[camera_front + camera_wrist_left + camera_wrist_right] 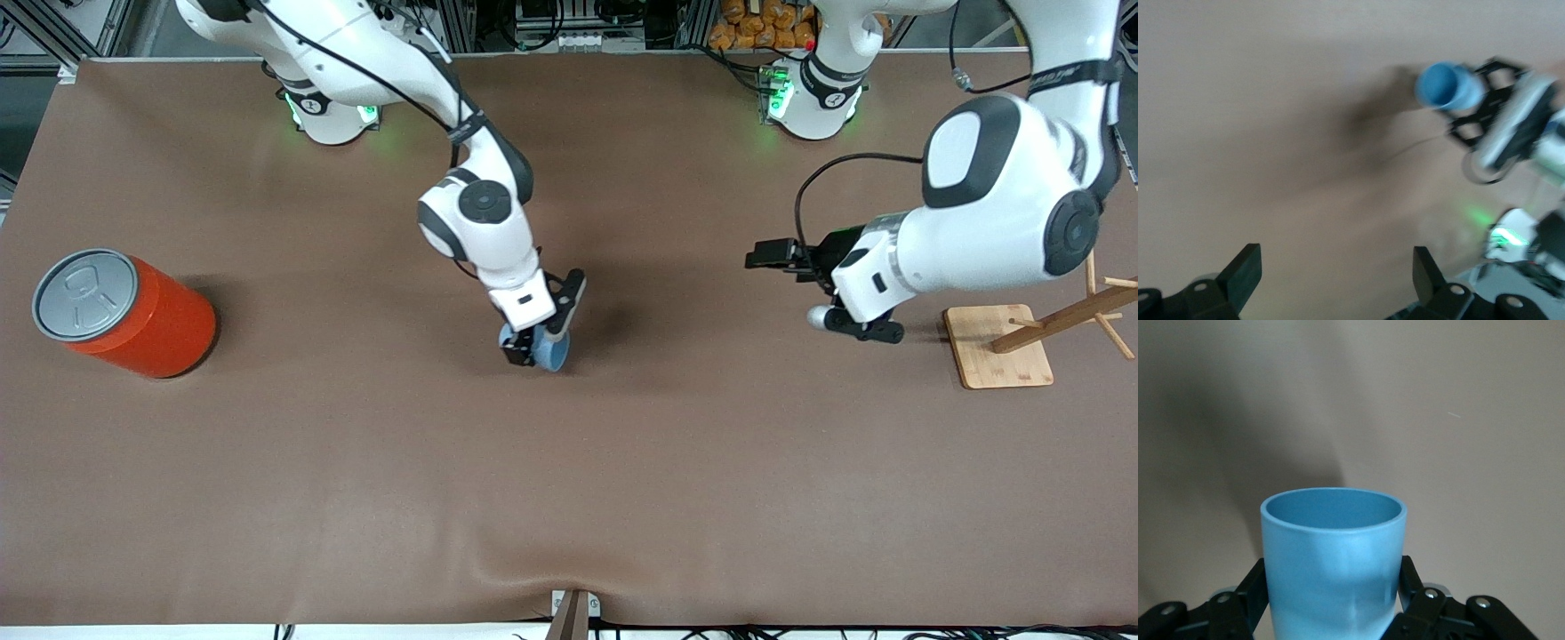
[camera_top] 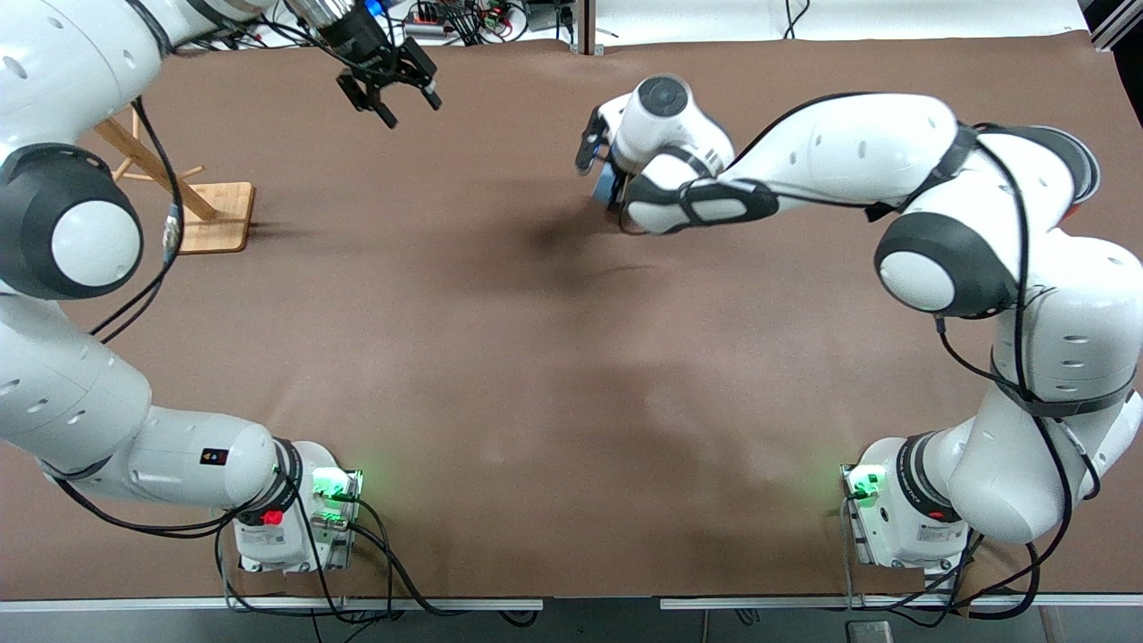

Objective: Flip cup
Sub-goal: 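Carry the cup to mid-table with the right gripper toward the left gripper, then grasp the cup with the left gripper while the right gripper releases it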

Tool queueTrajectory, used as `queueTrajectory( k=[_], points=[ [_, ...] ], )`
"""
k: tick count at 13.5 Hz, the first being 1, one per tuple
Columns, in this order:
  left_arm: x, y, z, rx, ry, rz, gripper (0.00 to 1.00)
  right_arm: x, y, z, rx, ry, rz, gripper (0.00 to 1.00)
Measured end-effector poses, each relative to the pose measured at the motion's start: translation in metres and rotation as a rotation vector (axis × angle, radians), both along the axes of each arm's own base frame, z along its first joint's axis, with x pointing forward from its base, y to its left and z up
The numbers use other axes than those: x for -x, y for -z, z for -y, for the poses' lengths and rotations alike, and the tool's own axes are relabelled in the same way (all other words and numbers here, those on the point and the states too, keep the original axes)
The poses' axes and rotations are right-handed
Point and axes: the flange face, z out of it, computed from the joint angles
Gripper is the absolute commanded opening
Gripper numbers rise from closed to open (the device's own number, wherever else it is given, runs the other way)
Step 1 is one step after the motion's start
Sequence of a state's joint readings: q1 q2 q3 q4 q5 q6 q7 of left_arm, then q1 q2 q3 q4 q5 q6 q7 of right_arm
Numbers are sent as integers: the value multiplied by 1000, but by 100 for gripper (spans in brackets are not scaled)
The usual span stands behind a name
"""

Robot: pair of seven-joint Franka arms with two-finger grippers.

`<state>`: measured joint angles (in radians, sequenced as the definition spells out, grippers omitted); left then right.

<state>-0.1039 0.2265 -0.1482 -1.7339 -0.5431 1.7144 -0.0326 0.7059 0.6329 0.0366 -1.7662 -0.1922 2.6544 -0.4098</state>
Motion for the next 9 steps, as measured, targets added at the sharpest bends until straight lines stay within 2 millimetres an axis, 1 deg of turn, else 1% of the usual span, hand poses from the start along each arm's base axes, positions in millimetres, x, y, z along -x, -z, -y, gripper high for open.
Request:
queueTrajectory(
  k=[1, 2, 3, 4, 6, 8, 9],
  points=[
    [2, 12, 2, 31, -20, -15, 100, 12, 10, -12, 6, -32, -1, 85],
    [3, 22, 2, 45, -32, -27, 100, 22, 15, -22, 15, -64, 1, 100],
    [5, 27, 2, 50, -41, -34, 100, 28, 17, -28, 26, -93, 10, 100],
    [5, 30, 2, 55, -49, -37, 100, 29, 17, -30, 35, -114, 21, 100],
    [8, 35, 5, 103, -72, -58, 100, 24, 12, -29, 44, -133, 43, 100],
    [12, 47, 6, 159, -88, -75, 100, 19, 3, -32, 34, -134, 59, 100],
    [13, 55, 5, 176, -91, -78, 100, 17, -5, -34, 27, -127, 63, 100]
  ],
)
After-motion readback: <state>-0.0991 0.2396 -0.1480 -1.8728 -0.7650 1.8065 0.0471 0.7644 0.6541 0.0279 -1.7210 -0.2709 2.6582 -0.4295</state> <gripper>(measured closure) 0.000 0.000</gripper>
